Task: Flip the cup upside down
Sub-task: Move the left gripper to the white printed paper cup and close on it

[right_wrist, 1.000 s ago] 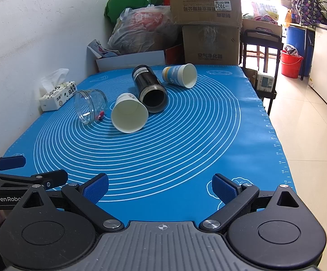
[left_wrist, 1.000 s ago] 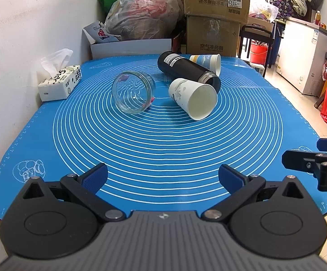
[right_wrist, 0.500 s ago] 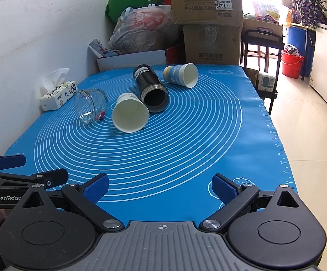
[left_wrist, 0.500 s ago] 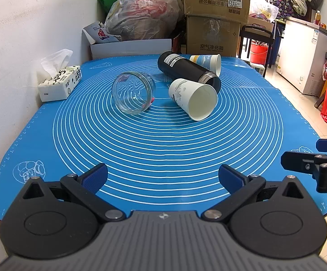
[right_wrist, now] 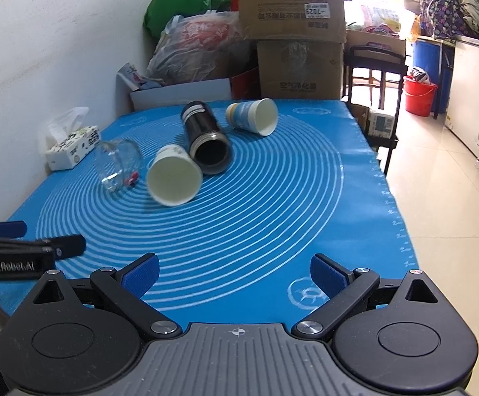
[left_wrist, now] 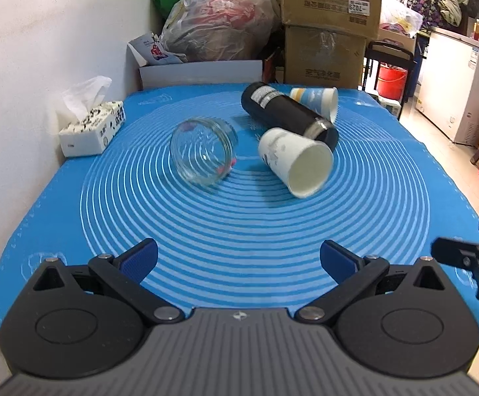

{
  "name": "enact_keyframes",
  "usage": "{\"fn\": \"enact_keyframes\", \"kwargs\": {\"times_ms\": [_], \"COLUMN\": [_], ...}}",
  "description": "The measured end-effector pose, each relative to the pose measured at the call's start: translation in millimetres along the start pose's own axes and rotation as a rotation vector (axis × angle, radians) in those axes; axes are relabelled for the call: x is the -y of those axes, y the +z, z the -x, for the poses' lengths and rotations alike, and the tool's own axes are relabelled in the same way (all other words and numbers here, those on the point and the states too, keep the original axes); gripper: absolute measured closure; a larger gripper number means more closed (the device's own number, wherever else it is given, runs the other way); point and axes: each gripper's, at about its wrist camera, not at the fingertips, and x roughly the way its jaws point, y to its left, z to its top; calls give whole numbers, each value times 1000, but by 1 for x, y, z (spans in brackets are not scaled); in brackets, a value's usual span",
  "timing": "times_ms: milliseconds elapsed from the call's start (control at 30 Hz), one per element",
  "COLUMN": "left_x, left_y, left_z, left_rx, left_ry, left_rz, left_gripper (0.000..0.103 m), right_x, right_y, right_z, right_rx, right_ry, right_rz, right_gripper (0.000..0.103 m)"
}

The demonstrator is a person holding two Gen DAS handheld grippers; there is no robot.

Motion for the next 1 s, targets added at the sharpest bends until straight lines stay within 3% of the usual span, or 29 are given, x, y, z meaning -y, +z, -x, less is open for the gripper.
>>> {"fn": "enact_keyframes", "kwargs": {"times_ms": [300, 567, 1000], "left_x": [8, 33, 53], "left_y": [44, 86, 99], "left_z": [-34, -78, -155], "left_rx": [22, 15, -172], "left_ry": [44, 16, 25], "left_rz": [29, 52, 19], "left_gripper": [0, 0, 0], "right_x": [22, 42, 59], "right_y": [22, 45, 61], "right_z": [-22, -51, -86], "right_rx": [24, 28, 14], "right_ry": [-51, -76, -64], "right_rz": [-16, -34, -44], "right_gripper": [3, 3, 3]}}
